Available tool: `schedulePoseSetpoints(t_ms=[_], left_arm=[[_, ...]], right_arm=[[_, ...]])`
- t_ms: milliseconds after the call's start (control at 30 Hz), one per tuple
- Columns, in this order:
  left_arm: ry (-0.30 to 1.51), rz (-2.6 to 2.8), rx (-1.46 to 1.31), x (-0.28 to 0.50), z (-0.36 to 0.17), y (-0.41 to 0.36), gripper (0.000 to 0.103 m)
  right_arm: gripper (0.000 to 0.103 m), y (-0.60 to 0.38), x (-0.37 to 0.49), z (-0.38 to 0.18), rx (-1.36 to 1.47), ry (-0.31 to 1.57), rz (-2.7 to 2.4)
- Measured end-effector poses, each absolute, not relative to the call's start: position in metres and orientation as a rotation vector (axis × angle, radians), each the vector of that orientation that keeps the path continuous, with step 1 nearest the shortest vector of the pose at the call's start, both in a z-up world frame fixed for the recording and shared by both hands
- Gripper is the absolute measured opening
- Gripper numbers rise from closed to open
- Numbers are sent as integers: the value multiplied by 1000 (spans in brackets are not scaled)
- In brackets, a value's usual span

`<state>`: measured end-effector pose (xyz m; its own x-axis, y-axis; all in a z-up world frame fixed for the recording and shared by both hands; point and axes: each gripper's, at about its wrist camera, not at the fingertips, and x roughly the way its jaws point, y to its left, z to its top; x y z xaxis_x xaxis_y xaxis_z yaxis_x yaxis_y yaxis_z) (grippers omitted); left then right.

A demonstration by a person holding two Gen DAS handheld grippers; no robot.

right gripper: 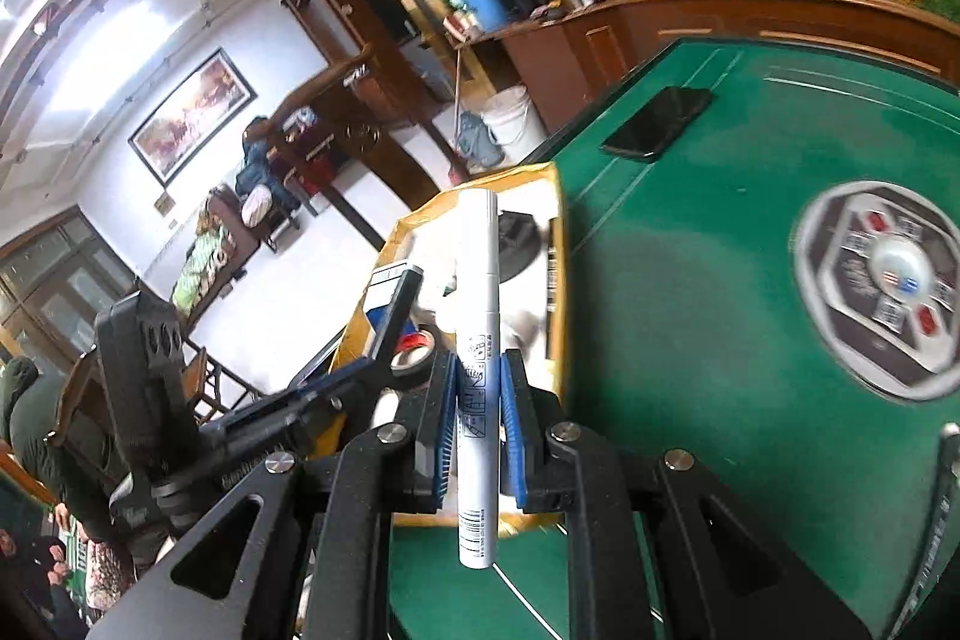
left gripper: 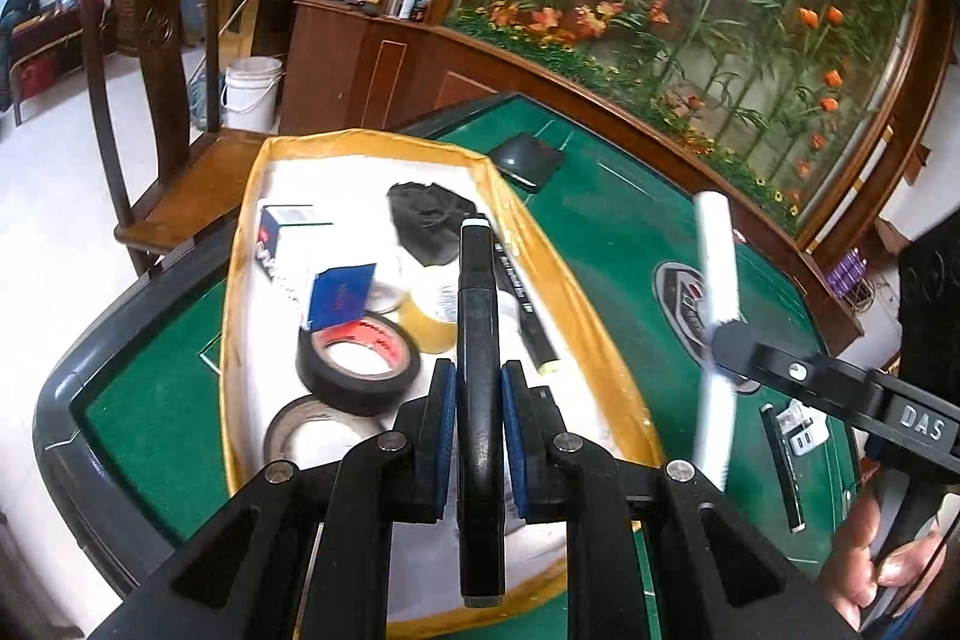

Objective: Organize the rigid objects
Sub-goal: 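Open the left gripper over the tray while right releases the white marker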

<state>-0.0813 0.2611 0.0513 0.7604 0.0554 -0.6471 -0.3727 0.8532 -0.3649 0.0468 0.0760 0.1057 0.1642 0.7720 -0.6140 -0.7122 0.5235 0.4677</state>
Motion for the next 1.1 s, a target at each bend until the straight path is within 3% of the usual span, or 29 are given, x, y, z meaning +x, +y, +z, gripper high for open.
schedulePoseSetpoints(t_ms=[300,900,1100], left_arm=[[687,277,-516,-82,37,272,16],[717,288,-510,-77,29,271,16],[705,302,-507,-80,36,267,39]], right_arm=[[14,133,51,69,-24,1018,997],[14,143,55,48,-71,1029,932],[16,131,55,54,-35,1031,946]])
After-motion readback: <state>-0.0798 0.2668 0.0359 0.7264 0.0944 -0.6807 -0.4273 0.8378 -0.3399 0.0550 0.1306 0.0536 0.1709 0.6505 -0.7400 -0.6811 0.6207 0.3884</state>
